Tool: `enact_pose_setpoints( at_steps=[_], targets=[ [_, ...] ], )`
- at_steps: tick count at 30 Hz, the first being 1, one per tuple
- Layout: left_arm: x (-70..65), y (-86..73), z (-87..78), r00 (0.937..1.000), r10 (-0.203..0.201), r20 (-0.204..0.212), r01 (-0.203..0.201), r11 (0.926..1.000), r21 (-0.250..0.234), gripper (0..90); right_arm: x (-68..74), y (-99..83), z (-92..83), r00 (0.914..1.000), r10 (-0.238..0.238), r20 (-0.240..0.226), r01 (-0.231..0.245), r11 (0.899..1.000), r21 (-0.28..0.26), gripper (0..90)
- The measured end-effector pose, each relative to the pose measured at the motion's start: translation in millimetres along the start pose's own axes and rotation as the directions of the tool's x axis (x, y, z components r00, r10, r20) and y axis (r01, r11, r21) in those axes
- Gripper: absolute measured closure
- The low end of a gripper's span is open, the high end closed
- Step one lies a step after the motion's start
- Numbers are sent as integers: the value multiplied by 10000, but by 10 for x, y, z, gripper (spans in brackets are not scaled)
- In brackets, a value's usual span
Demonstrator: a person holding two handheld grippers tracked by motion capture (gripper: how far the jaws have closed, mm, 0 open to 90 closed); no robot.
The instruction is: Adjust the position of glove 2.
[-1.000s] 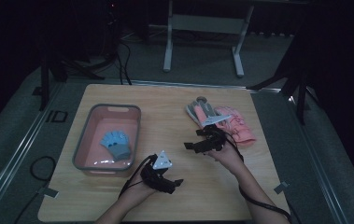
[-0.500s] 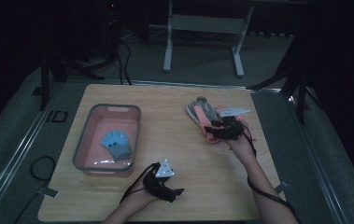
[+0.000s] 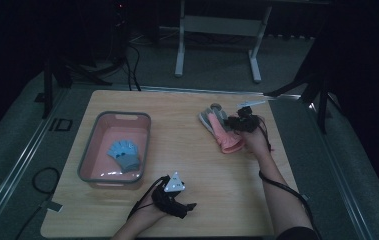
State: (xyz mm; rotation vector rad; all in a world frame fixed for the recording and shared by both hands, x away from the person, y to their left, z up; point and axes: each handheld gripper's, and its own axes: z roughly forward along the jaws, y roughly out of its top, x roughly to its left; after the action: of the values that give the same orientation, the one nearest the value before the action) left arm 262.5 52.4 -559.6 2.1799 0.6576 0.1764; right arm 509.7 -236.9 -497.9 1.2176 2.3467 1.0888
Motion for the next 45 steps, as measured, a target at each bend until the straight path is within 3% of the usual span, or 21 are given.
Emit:
enact_pose_setpoints(
  at_steps=[5,8,11,12,14,20,25,27,34,38,39,41,45],
  targets=[
    [-7,-3,9,9999,127,-55,-127,9999,59,153,14,-74,242,9992,-285,289,257,9954,927,627],
    [-7,-4,11,9999,143,-69,-143,9999,57,152,30,-120,338,9992,-222,332,187,9946,1022,645],
    [-9,-7,13,9999,147,-74,-146,9999,61,152,62,-121,359,9974,-543,482,485,9922,1149,750],
    [-10,-8,13,9999,149,-84,-149,9999,54,152,71,-117,361,9965,-646,525,578,9909,1214,831],
    [-8,-7,14,9998,172,-104,-171,9998,54,152,96,-120,362,9942,-708,812,600,9900,1279,866],
    [9,-17,18,9997,73,-215,-72,10000,35,152,282,-32,142,9966,475,673,-508,9976,473,890],
    [-2,-15,16,9996,120,-238,-119,9999,14,152,558,11,-163,9933,1028,534,-1010,9943,-355,891],
    [-5,-15,13,9994,199,-274,-199,9998,22,152,659,-18,-256,9908,1150,715,-1110,9921,-583,891],
    [4,-18,16,9991,137,-403,-140,9999,-67,145,912,-255,-491,9729,1899,1319,-1787,9795,-927,891],
    [-3,-18,18,9988,231,-425,-233,9997,-46,145,1084,-385,-603,9663,2288,1184,-2137,9686,-1274,891],
    [-8,-18,20,9988,251,-421,-252,9997,-32,145,1134,-412,-613,9665,2244,1247,-2082,9693,-1305,891],
    [-11,-18,20,9987,293,-417,-295,9996,-48,145,1201,-479,-617,9597,2566,1142,-2402,9606,-1398,891],
    [2,-16,6,9984,252,-499,-257,9996,-106,145,1272,-601,-579,9470,2892,1400,-2698,9523,-1424,890]
  ],
)
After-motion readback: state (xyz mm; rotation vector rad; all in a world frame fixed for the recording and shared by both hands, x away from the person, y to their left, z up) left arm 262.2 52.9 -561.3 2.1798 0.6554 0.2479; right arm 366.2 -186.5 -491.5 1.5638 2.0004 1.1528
